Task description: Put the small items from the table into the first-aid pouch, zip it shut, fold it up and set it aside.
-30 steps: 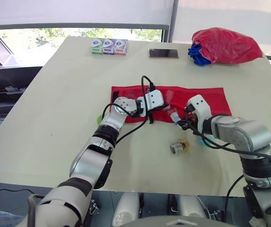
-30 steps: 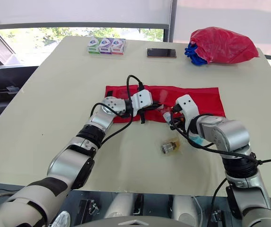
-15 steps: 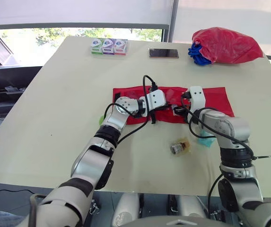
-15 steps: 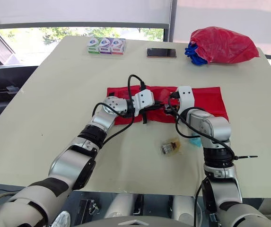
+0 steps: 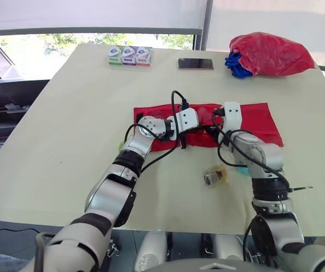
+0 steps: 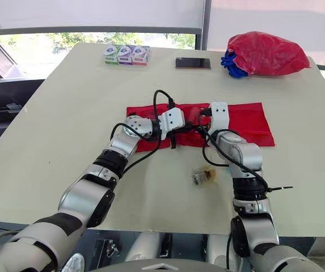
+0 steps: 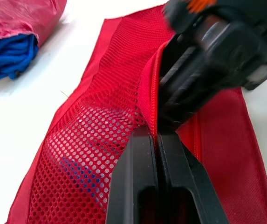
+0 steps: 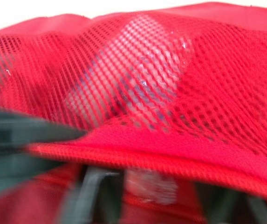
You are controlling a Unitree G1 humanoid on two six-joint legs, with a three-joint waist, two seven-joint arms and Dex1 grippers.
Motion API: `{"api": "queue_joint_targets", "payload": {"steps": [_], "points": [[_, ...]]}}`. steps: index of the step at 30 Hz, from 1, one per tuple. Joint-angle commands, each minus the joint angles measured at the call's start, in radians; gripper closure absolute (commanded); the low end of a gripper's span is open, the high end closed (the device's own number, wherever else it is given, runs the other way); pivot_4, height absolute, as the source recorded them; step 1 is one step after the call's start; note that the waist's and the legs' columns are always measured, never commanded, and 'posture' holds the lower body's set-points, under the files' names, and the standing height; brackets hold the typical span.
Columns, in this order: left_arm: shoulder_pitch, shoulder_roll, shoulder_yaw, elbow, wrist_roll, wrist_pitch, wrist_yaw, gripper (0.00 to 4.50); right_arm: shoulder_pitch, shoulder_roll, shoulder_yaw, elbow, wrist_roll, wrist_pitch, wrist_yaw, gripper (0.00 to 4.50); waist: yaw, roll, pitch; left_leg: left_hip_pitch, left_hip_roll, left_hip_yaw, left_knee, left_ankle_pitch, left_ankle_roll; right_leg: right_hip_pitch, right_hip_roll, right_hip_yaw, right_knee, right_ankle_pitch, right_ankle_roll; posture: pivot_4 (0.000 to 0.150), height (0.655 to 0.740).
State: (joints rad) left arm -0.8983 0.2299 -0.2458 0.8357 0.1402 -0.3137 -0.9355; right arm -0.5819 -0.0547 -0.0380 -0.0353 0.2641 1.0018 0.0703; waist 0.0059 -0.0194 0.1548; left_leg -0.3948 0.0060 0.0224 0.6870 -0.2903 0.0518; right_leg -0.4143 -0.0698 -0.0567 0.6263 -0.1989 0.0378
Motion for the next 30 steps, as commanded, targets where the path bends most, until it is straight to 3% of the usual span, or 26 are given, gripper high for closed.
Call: {"api": "queue_joint_targets", "payload": {"steps": [1, 12, 14, 19, 20, 21, 30], "points": [[-0.038, 0.0, 0.002, 0.013, -0.003, -0.03, 0.01, 4.5, 0.02, -0.023, 0.032, -0.104, 0.01, 0.005, 0.038, 0.85, -0.003, 0.0, 0.0, 0.0, 0.0, 0.0, 0.0, 0.0, 0.0, 0.0, 0.0, 0.0, 0.0, 0.0, 0.0, 0.15, 0.74], [-0.09, 0.004, 0.022, 0.097, -0.017, -0.044, 0.014, 4.5, 0.11, -0.193, 0.123, -0.344, 0.05, 0.1, 0.178, 0.85, -0.017, 0.0, 0.0, 0.0, 0.0, -0.001, 0.0, -0.002, 0.003, 0.0, 0.0, 0.0, 0.0, 0.0, 0.0, 0.15, 0.74], [-0.092, 0.003, 0.023, 0.103, -0.018, -0.046, 0.012, 4.5, 0.121, -0.224, 0.139, -0.363, 0.044, 0.103, 0.191, 1.38, -0.016, 0.0, 0.0, 0.0, 0.0, -0.001, 0.0, -0.002, 0.003, 0.0, 0.0, 0.0, 0.0, 0.0, 0.0, 0.15, 0.74], [-0.095, 0.0, 0.021, 0.11, -0.023, -0.052, 0.003, 4.5, 0.116, -0.267, 0.205, -0.291, -0.021, 0.032, 0.195, 3.38, -0.016, 0.0, 0.0, 0.0, 0.0, 0.0, 0.0, -0.002, 0.003, 0.0, 0.0, 0.0, 0.0, 0.0, 0.0, 0.15, 0.74], [-0.094, -0.001, 0.02, 0.11, -0.023, -0.052, 0.001, 4.5, 0.109, -0.257, 0.209, -0.267, -0.029, 0.018, 0.188, 3.96, -0.016, 0.0, 0.0, 0.0, 0.0, 0.0, 0.0, -0.002, 0.003, 0.0, 0.0, 0.0, 0.001, 0.0, 0.0, 0.15, 0.74], [-0.093, -0.002, 0.019, 0.109, -0.023, -0.053, -0.001, 4.5, 0.1, -0.251, 0.218, -0.239, -0.043, -0.004, 0.185, 4.23, -0.017, 0.0, 0.0, 0.0, 0.0, -0.001, 0.0, -0.002, 0.003, 0.0, 0.0, 0.0, 0.001, 0.0, 0.0, 0.15, 0.74], [-0.08, -0.005, 0.015, 0.096, -0.025, -0.054, -0.015, 4.5, 0.013, -0.154, 0.227, -0.017, -0.153, -0.27, 0.134, 4.37, -0.017, 0.0, 0.0, 0.0, 0.0, 0.0, 0.0, -0.001, 0.001, 0.0, 0.0, 0.0, 0.0, 0.0, 0.0, 0.15, 0.74]]}}
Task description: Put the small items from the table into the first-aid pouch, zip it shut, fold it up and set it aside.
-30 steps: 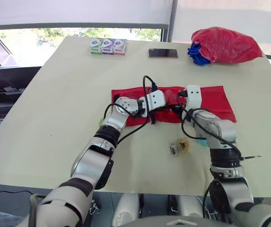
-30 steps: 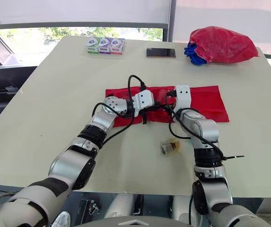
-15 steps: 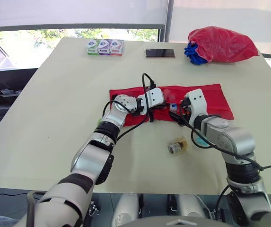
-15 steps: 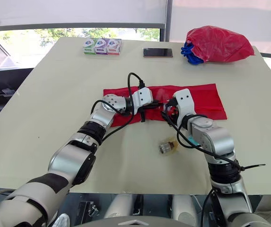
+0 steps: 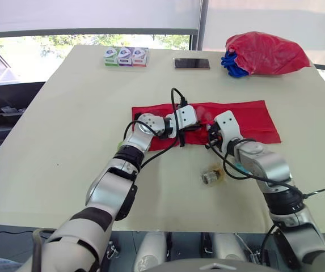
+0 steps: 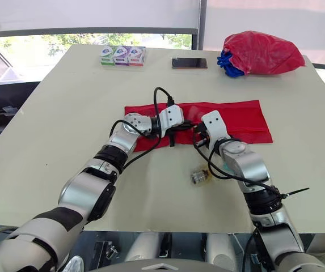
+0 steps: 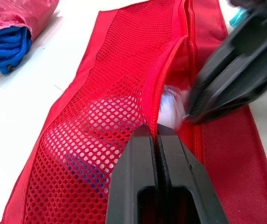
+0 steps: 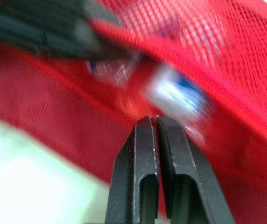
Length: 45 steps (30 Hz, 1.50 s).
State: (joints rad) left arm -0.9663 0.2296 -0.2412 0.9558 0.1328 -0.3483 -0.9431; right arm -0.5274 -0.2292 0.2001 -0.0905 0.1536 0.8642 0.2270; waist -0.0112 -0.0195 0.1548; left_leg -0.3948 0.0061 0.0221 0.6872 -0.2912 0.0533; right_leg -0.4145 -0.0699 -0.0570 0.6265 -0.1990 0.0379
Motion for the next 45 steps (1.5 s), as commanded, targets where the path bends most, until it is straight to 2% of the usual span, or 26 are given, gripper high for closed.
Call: {"api": "queue_joint_targets", "payload": {"steps": [1, 4, 8, 12, 17, 22, 27, 28, 29, 30, 31, 33, 35, 36, 37, 41, 45], "points": [[-0.01, -0.004, 0.01, -0.025, -0.017, -0.02, -0.008, 4.5, -0.044, 0.024, -0.012, 0.052, -0.051, -0.155, -0.022, 4.37, 0.001, 0.0, 0.0, 0.0, 0.0, 0.0, 0.0, 0.0, 0.0, 0.0, 0.0, 0.0, 0.0, 0.0, 0.0, 0.15, 0.74], [-0.006, -0.004, 0.008, -0.026, -0.016, -0.022, -0.01, 4.5, -0.031, 0.029, -0.015, 0.058, -0.057, -0.179, -0.008, 4.37, 0.0, 0.0, 0.0, 0.0, 0.0, 0.0, 0.0, 0.001, -0.001, 0.0, 0.0, 0.0, 0.0, 0.0, 0.0, 0.15, 0.74], [-0.009, -0.003, 0.009, -0.016, -0.013, -0.026, -0.008, 4.5, 0.027, -0.001, -0.011, -0.037, -0.044, -0.145, 0.04, 4.37, 0.002, 0.0, 0.0, 0.0, 0.0, 0.0, 0.0, 0.001, -0.001, 0.0, 0.0, 0.0, 0.0, 0.0, 0.0, 0.15, 0.74], [-0.017, -0.002, 0.01, 0.002, -0.01, -0.032, -0.002, 4.5, 0.131, -0.097, -0.004, -0.25, 0.007, -0.092, 0.155, 4.37, 0.003, 0.0, 0.0, -0.001, 0.0, 0.0, 0.0, 0.0, 0.0, 0.0, 0.0, 0.0, -0.001, 0.0, 0.0, 0.15, 0.74], [-0.024, -0.005, 0.01, 0.02, -0.008, -0.04, 0.004, 4.5, 0.28, -0.203, -0.077, -0.446, 0.079, -0.164, 0.266, 4.37, 0.003, 0.0, 0.0, 0.0, 0.0, -0.001, 0.0, -0.001, 0.002, 0.0, 0.0, -0.001, 0.0, 0.0, 0.0, 0.15, 0.74], [-0.031, -0.005, 0.014, 0.043, -0.009, -0.05, 0.006, 4.5, 0.545, -0.325, -0.344, -0.593, 0.22, -0.361, 0.452, 4.37, 0.016, -0.001, 0.0, 0.0, 0.0, -0.001, 0.001, -0.001, 0.002, 0.001, 0.0, 0.0, -0.001, 0.0, 0.001, 0.15, 0.74], [-0.039, -0.002, 0.018, 0.068, -0.009, -0.062, 0.01, 4.5, 0.739, -0.391, -0.706, -0.574, 0.471, -0.418, 0.662, 4.37, 0.025, -0.001, 0.0, 0.002, 0.0, 0.0, 0.001, -0.001, 0.002, 0.003, 0.0, 0.0, -0.001, 0.0, 0.0, 0.15, 0.74], [-0.041, -0.002, 0.018, 0.072, -0.01, -0.063, 0.01, 4.5, 0.768, -0.403, -0.753, -0.564, 0.503, -0.432, 0.699, 3.87, 0.026, -0.001, 0.0, 0.002, 0.0, 0.0, 0.001, -0.001, 0.002, 0.003, 0.0, 0.0, -0.001, 0.0, 0.0, 0.15, 0.74], [-0.044, -0.001, 0.019, 0.076, -0.01, -0.065, 0.009, 4.5, 0.799, -0.42, -0.802, -0.547, 0.526, -0.445, 0.742, 3.74, 0.026, -0.001, 0.0, 0.002, 0.001, 0.0, 0.001, -0.001, 0.002, 0.003, 0.0, 0.0, -0.001, 0.0, 0.0, 0.15, 0.74], [-0.047, 0.0, 0.02, 0.082, -0.01, -0.067, 0.008, 4.5, 0.828, -0.445, -0.847, -0.528, 0.536, -0.464, 0.792, 3.11, 0.026, -0.001, 0.0, 0.002, 0.001, 0.0, 0.001, -0.001, 0.002, 0.003, 0.0, 0.0, -0.001, 0.0, 0.0, 0.15, 0.74], [-0.049, 0.001, 0.02, 0.086, -0.01, -0.07, 0.005, 4.5, 0.86, -0.475, -0.89, -0.507, 0.534, -0.483, 0.844, 2.79, 0.025, -0.001, 0.0, 0.003, 0.001, 0.0, 0.001, -0.001, 0.002, 0.003, 0.0, 0.0, -0.001, 0.0, 0.0, 0.15, 0.74], [-0.054, 0.004, 0.021, 0.097, -0.007, -0.075, 0.004, 4.5, 0.933, -0.542, -0.973, -0.454, 0.521, -0.517, 0.964, 1.72, 0.025, -0.001, 0.0, 0.003, 0.001, 0.001, 0.001, -0.001, 0.002, 0.003, 0.0, 0.001, -0.001, 0.0, 0.001, 0.15, 0.74], [-0.059, 0.007, 0.019, 0.107, -0.003, -0.081, 0.005, 4.5, 0.967, -0.582, -1.055, -0.41, 0.558, -0.511, 1.025, 0.91, 0.027, -0.002, 0.001, 0.003, 0.001, 0.002, 0.001, -0.001, 0.002, 0.003, 0.0, 0.002, -0.001, 0.0, 0.001, 0.15, 0.74], [-0.061, 0.008, 0.019, 0.112, -0.001, -0.084, 0.006, 4.5, 0.978, -0.598, -1.095, -0.396, 0.586, -0.496, 1.044, 0.26, 0.026, -0.002, 0.001, 0.003, 0.001, 0.001, 0.001, -0.001, 0.002, 0.003, 0.0, 0.001, -0.001, -0.001, 0.001, 0.15, 0.74], [-0.063, 0.01, 0.019, 0.116, -0.001, -0.086, 0.006, 4.5, 0.994, -0.613, -1.13, -0.386, 0.604, -0.485, 1.069, 0.04, 0.026, -0.002, 0.001, 0.003, 0.001, 0.002, 0.001, -0.001, 0.002, 0.003, 0.0, 0.002, -0.001, -0.001, 0.001, 0.15, 0.74], [-0.069, 0.017, 0.018, 0.136, 0.005, -0.096, 0.008, 4.5, 1.047, -0.694, -1.251, -0.389, 0.66, -0.419, 1.156, 0.04, 0.026, -0.003, 0.001, 0.003, 0.001, 0.001, 0.001, -0.001, 0.002, 0.003, 0.0, 0.002, -0.001, 0.0, 0.0, 0.15, 0.74], [-0.07, 0.018, 0.017, 0.146, 0.005, -0.1, 0.006, 4.5, 1.07, -0.738, -1.31, -0.406, 0.702, -0.358, 1.19, 0.04, 0.028, -0.003, 0.002, 0.003, 0.002, 0.001, 0.001, -0.001, 0.002, 0.003, 0.0, 0.001, -0.001, 0.0, 0.0, 0.15, 0.74]]}}
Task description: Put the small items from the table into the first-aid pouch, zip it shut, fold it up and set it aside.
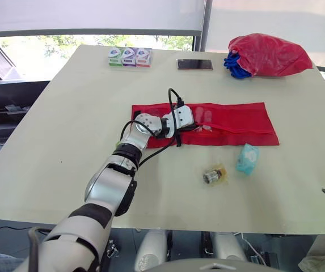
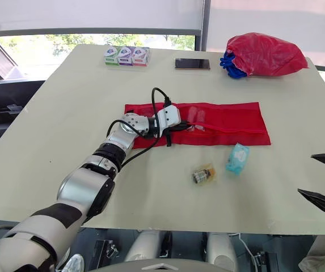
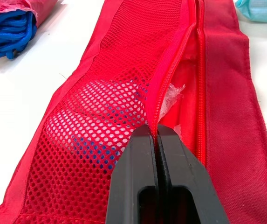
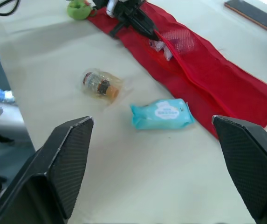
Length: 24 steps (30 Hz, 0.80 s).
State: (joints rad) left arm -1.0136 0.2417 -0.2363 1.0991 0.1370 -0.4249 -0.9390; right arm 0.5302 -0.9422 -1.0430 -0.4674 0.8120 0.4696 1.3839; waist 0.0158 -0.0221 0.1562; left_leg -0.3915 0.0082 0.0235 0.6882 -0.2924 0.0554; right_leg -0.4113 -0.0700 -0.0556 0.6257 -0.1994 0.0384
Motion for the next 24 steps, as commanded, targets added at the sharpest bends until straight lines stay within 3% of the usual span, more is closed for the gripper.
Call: {"api": "queue_joint_targets", "payload": {"steps": [1, 7, 10, 17, 24], "points": [[-0.022, 0.005, 0.011, 0.004, 0.002, -0.026, 0.0, 4.5, 0.018, -0.033, -0.073, -0.034, 0.046, 0.046, 0.042, 0.04, 0.001, 0.0, 0.0, 0.0, 0.0, 0.0, 0.0, 0.0, 0.0, 0.0, 0.0, 0.0, 0.0, 0.0, 0.0, 0.15, 0.74], [-0.023, 0.002, 0.009, 0.01, 0.002, -0.031, -0.003, 4.5, 0.0, -0.042, -0.038, -0.059, 0.058, 0.088, 0.018, 0.04, 0.002, 0.0, 0.0, -0.001, 0.0, 0.0, 0.0, 0.0, 0.0, 0.0, 0.0, 0.0, 0.0, 0.0, 0.0, 0.15, 0.74], [-0.021, 0.002, 0.009, 0.01, 0.003, -0.032, -0.002, 4.5, -0.016, -0.016, 0.072, -0.101, 0.017, 0.062, -0.023, 0.04, 0.001, -0.001, 0.0, -0.001, 0.0, 0.0, 0.0, 0.0, 0.0, 0.0, 0.0, 0.0, 0.0, 0.0, 0.0, 0.15, 0.74], [-0.022, -0.007, 0.008, 0.005, 0.007, -0.035, -0.001, 4.5, -0.22, -0.043, 0.527, -0.153, -0.216, -0.012, -0.221, 0.04, -0.001, -0.001, 0.0, 0.0, 0.0, 0.001, 0.002, 0.0, 0.0, 0.0, 0.0, 0.0, 0.0, 0.0, 0.001, 0.15, 0.74], [-0.015, -0.014, 0.008, -0.001, 0.013, -0.039, 0.001, 4.5, -0.508, -0.062, 0.987, -0.04, -0.495, -0.058, -0.284, 0.04, -0.001, -0.002, 0.0, -0.003, -0.001, -0.001, 0.004, 0.0, -0.001, 0.0, 0.0, -0.001, 0.0, 0.0, 0.0, 0.15, 0.74]]}}
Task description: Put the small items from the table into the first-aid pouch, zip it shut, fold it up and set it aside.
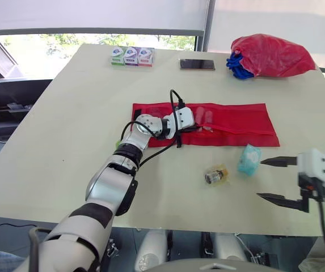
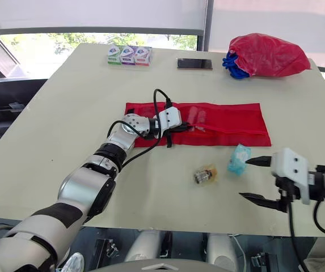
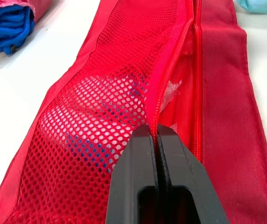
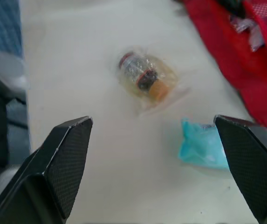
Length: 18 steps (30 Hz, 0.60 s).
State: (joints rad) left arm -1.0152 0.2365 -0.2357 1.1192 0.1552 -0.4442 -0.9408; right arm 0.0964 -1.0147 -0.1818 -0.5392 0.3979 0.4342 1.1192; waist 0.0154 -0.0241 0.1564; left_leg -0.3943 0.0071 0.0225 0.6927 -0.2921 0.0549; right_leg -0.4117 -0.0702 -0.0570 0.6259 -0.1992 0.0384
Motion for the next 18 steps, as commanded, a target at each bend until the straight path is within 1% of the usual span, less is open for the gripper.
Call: {"api": "queue_joint_targets", "payload": {"steps": [1, 3, 7, 10, 13, 14, 15, 16, 17, 18], "points": [[-0.012, -0.008, 0.008, -0.023, -0.005, -0.019, 0.002, 4.5, -0.123, 0.025, 0.181, 0.051, -0.104, -0.016, -0.022, 0.04, 0.002, 0.0, 0.0, 0.0, 0.0, 0.0, 0.001, 0.0, 0.0, 0.0, 0.0, 0.0, 0.0, 0.0, 0.0, 0.15, 0.74], [-0.01, -0.006, 0.008, -0.024, -0.004, -0.02, 0.001, 4.5, -0.22, 0.059, 0.282, 0.093, -0.151, -0.015, -0.018, 0.04, 0.0, 0.0, 0.0, -0.001, 0.0, -0.001, 0.001, 0.0, 0.0, 0.0, 0.0, -0.001, 0.0, 0.0, 0.0, 0.15, 0.74], [-0.012, -0.006, 0.008, -0.027, -0.004, -0.019, -0.002, 4.5, -0.335, 0.125, 0.393, 0.152, -0.186, 0.007, -0.014, 0.04, 0.001, 0.0, 0.0, -0.001, 0.0, -0.001, 0.002, 0.0, 0.0, 0.0, 0.0, -0.001, 0.001, 0.0, 0.0, 0.15, 0.74], [-0.014, -0.007, 0.009, -0.028, -0.005, -0.017, -0.002, 4.5, -0.386, 0.159, 0.448, 0.2, -0.228, -0.021, -0.014, 0.04, 0.001, 0.0, 0.0, -0.001, 0.0, -0.001, 0.002, 0.001, -0.003, 0.0, 0.0, -0.002, 0.001, 0.0, 0.0, 0.15, 0.74], [-0.015, -0.004, 0.009, -0.03, -0.005, -0.018, -0.004, 4.5, -0.41, 0.162, 0.497, 0.234, -0.27, -0.051, 0.013, 0.04, 0.001, 0.0, 0.0, -0.002, -0.001, -0.001, 0.003, 0.002, -0.003, 0.0, 0.0, -0.002, 0.0, 0.0, 0.0, 0.15, 0.74], [-0.016, -0.003, 0.01, -0.031, -0.005, -0.018, -0.005, 4.5, -0.414, 0.162, 0.509, 0.24, -0.279, -0.059, 0.02, 0.56, 0.0, 0.0, 0.0, -0.002, -0.001, -0.001, 0.003, 0.002, -0.003, 0.0, 0.0, -0.001, 0.0, 0.0, 0.0, 0.15, 0.74], [-0.016, 0.0, 0.01, -0.031, -0.005, -0.019, -0.005, 4.5, -0.416, 0.164, 0.513, 0.242, -0.283, -0.066, 0.022, 0.67, 0.0, 0.0, 0.0, -0.002, -0.001, -0.001, 0.003, 0.002, -0.003, 0.0, 0.0, -0.001, 0.0, 0.0, 0.0, 0.15, 0.74], [-0.016, 0.002, 0.01, -0.031, -0.005, -0.019, -0.005, 4.5, -0.417, 0.167, 0.516, 0.245, -0.287, -0.074, 0.024, 1.07, -0.001, 0.0, 0.0, -0.002, 0.0, -0.001, 0.003, 0.002, -0.003, 0.0, 0.0, -0.001, 0.0, 0.0, 0.0, 0.15, 0.74], [-0.015, 0.004, 0.011, -0.032, -0.005, -0.019, -0.005, 4.5, -0.412, 0.169, 0.513, 0.243, -0.281, -0.079, 0.027, 1.3, -0.001, 0.001, 0.0, -0.002, 0.0, -0.001, 0.003, 0.002, -0.003, 0.0, 0.0, -0.001, 0.001, 0.0, 0.0, 0.15, 0.74], [-0.014, 0.005, 0.011, -0.034, -0.006, -0.019, -0.006, 4.5, -0.406, 0.172, 0.508, 0.239, -0.273, -0.08, 0.029, 1.76, -0.001, 0.001, 0.0, -0.002, 0.0, -0.001, 0.003, 0.001, -0.003, 0.0, 0.0, -0.001, 0.001, 0.0, 0.0, 0.15, 0.74]]}}
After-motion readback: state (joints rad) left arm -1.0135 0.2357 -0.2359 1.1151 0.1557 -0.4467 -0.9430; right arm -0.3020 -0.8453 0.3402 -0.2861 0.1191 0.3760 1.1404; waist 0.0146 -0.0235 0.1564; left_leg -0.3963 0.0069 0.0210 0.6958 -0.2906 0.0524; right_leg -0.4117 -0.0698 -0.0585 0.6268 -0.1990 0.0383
